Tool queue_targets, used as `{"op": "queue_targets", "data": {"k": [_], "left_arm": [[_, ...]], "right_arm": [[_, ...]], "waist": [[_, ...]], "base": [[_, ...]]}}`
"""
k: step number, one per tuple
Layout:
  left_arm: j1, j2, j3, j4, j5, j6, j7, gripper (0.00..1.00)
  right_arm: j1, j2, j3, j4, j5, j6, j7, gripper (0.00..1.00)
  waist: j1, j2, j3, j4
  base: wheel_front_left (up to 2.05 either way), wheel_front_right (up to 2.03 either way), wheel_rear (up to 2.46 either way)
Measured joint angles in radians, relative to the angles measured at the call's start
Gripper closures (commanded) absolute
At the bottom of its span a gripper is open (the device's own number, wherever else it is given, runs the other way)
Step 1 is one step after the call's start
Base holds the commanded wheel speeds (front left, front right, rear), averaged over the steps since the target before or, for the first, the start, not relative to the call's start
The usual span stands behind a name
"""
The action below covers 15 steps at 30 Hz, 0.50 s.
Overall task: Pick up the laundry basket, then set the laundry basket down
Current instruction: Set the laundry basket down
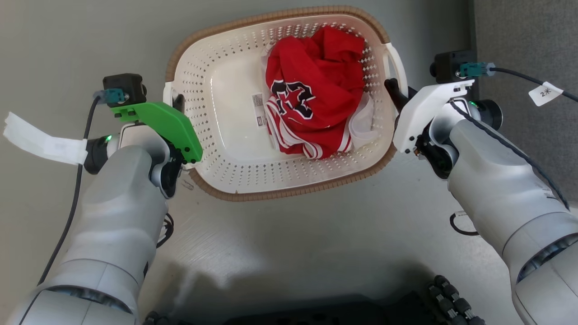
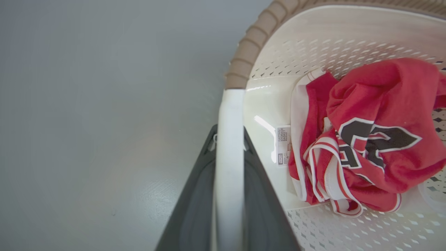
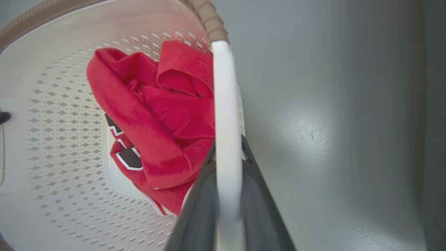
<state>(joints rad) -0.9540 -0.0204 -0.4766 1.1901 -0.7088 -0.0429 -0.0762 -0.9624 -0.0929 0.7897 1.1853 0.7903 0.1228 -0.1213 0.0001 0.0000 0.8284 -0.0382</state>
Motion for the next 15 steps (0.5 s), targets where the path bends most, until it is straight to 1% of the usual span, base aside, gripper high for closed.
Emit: {"op": "queue_targets", "data": {"k": [15], "left_arm": [[-0.023, -0.003, -0.014, 0.005, 0.02, -0.002, -0.078, 1.0]], "right_arm": [[-0.022, -0.001, 0.009, 0.016, -0.014, -0.003, -0.06, 1.0]], "waist": [[0.0, 0.0, 0.044, 0.002]], "base": [[0.0, 0.0, 0.0]]}}
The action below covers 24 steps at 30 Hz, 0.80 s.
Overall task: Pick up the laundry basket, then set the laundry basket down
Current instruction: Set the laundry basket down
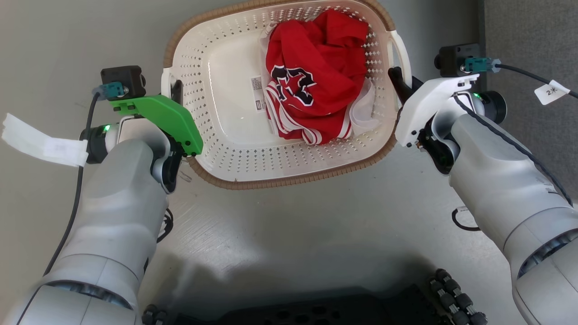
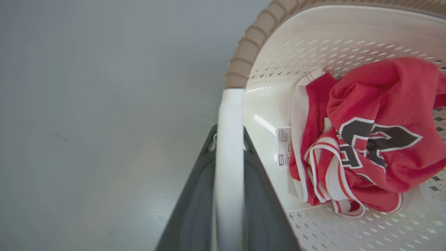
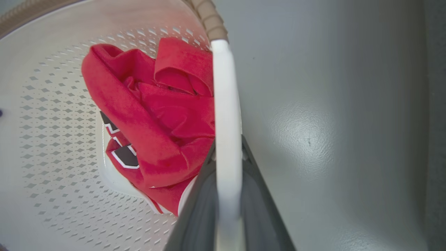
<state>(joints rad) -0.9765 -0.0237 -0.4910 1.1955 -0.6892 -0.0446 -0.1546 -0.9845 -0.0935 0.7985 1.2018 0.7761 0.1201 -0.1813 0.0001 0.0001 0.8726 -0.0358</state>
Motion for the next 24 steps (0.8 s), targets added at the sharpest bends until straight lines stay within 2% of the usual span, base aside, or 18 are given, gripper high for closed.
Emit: {"op": "queue_targets", "data": {"k": [24], "left_arm": [[-0.009, -0.002, -0.023, 0.03, 0.008, -0.019, -0.018, 1.0]], "right_arm": [[-0.01, 0.012, -0.001, 0.03, 0.008, 0.001, 0.024, 1.0]], "waist": [[-0.0001, 0.0, 0.026, 0.001]], "base": [[0.0, 0.0, 0.0]]}}
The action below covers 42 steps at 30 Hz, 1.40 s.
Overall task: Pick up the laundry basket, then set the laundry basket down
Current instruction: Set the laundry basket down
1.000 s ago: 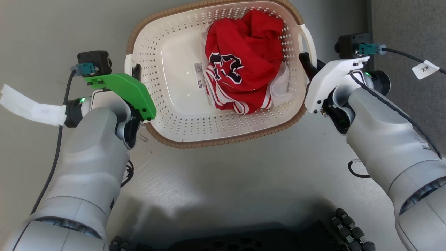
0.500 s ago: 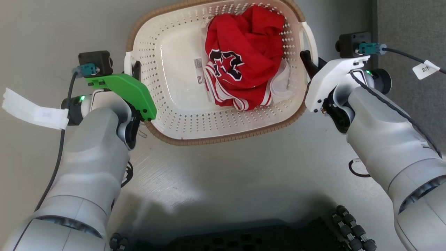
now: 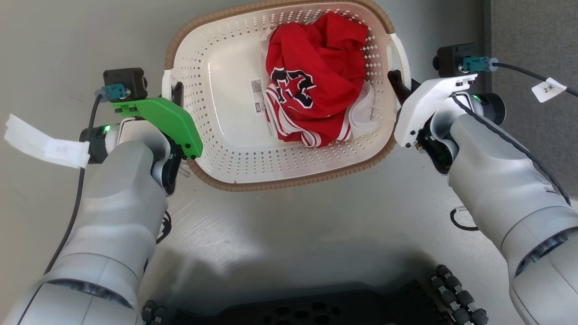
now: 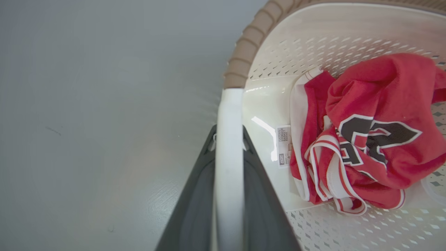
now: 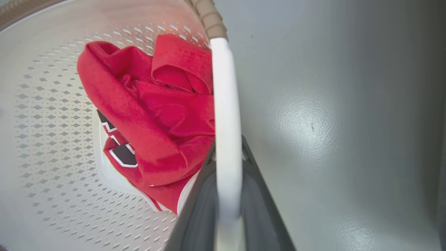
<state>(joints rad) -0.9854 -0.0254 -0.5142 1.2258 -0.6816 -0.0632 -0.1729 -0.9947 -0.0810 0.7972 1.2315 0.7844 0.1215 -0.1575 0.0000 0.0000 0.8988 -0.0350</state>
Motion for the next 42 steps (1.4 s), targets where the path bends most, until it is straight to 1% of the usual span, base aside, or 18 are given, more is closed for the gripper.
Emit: {"op": "queue_targets", "data": {"k": [3, 27, 30, 31, 32, 33, 34, 37, 42], "left_arm": [[-0.001, 0.0, 0.0, 0.004, 0.0, -0.007, -0.001, 1.0], [-0.02, 0.002, -0.002, 0.018, -0.002, -0.022, -0.013, 1.0], [-0.02, 0.002, -0.003, 0.018, -0.014, -0.033, -0.002, 1.0], [-0.02, 0.004, -0.002, 0.014, -0.021, -0.037, 0.0, 1.0], [-0.02, 0.006, 0.002, 0.005, -0.04, -0.043, 0.005, 0.6], [-0.02, 0.009, -0.001, -0.002, -0.044, -0.043, 0.004, 0.05], [-0.02, 0.013, -0.002, -0.004, -0.044, -0.044, 0.005, 0.0], [-0.02, 0.037, -0.004, -0.01, -0.046, -0.044, 0.003, 0.0], [-0.02, 0.038, -0.006, -0.014, -0.056, -0.047, -0.002, 0.0]], "right_arm": [[0.0, 0.0, 0.0, 0.002, 0.0, 0.0, 0.0, 1.0], [-0.008, -0.003, -0.001, 0.004, 0.008, 0.01, 0.0, 1.0], [-0.01, -0.002, 0.003, 0.006, 0.008, 0.01, -0.001, 1.0], [-0.011, -0.002, 0.003, 0.006, 0.008, 0.01, -0.001, 0.79], [-0.011, -0.001, 0.005, 0.006, 0.008, 0.01, -0.001, 0.09], [-0.011, -0.003, 0.008, 0.006, 0.007, 0.01, -0.002, 0.0], [-0.011, -0.007, 0.009, 0.006, 0.007, 0.009, -0.007, 0.0], [-0.017, -0.025, 0.011, 0.006, 0.007, 0.009, -0.012, 0.0], [-0.026, -0.025, 0.012, 0.002, 0.007, 0.009, -0.031, 0.0]], "waist": [[0.0, 0.0, 0.003, 0.0], [0.0, 0.0, 0.016, 0.003], [0.0, 0.0, 0.015, 0.003], [0.0, 0.0, 0.014, 0.003], [0.0, 0.0, 0.014, 0.002], [0.0, 0.0, 0.013, 0.002], [0.0, 0.0, 0.013, 0.002], [0.0, 0.0, 0.011, 0.003], [0.0, 0.0, 0.003, 0.005]], "base": [[0.0, 0.0, 0.0], [0.0, 0.0, 0.0], [0.0, 0.0, 0.0], [0.0, 0.0, 0.0], [0.0, 0.0, 0.0], [0.0, 0.0, 0.0], [0.0, 0.0, 0.0], [0.0, 0.0, 0.0], [0.0, 0.0, 0.0]]}}
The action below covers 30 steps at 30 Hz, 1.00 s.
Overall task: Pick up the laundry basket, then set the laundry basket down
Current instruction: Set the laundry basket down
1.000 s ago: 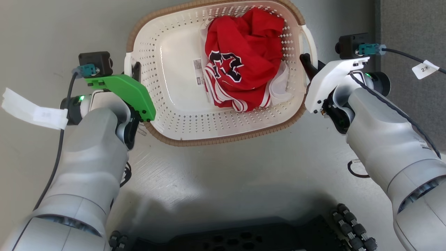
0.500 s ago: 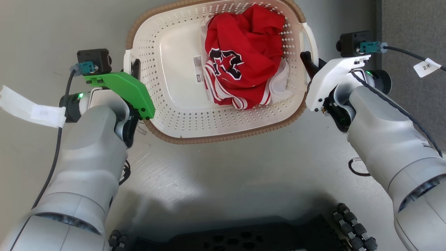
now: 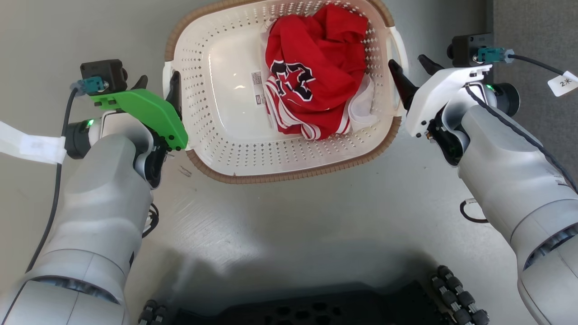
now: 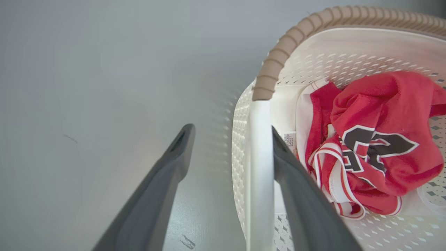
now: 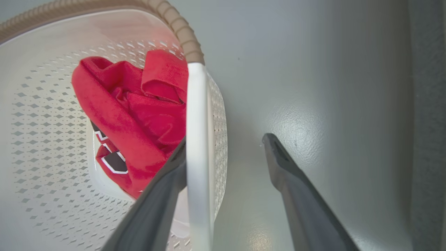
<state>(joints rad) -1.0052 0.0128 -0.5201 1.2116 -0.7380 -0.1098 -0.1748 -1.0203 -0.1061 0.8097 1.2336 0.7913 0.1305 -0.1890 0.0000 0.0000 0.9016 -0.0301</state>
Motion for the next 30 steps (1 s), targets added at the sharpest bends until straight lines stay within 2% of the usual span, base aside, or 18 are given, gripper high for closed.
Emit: {"op": "queue_targets", "data": {"k": [13, 30], "left_arm": [[0.032, 0.002, -0.032, 0.005, 0.016, -0.005, -0.056, 0.0], [0.109, 0.003, -0.003, -0.032, 0.023, 0.006, -0.077, 0.0]], "right_arm": [[0.026, -0.002, -0.005, -0.006, 0.002, 0.0, -0.04, 0.0], [0.114, -0.012, -0.047, -0.02, 0.021, 0.0, -0.06, 0.0]], "waist": [[0.0, 0.0, -0.08, 0.002], [0.0, 0.0, -0.279, -0.005]], "base": [[0.0, 0.0, 0.0], [0.0, 0.0, 0.0]]}}
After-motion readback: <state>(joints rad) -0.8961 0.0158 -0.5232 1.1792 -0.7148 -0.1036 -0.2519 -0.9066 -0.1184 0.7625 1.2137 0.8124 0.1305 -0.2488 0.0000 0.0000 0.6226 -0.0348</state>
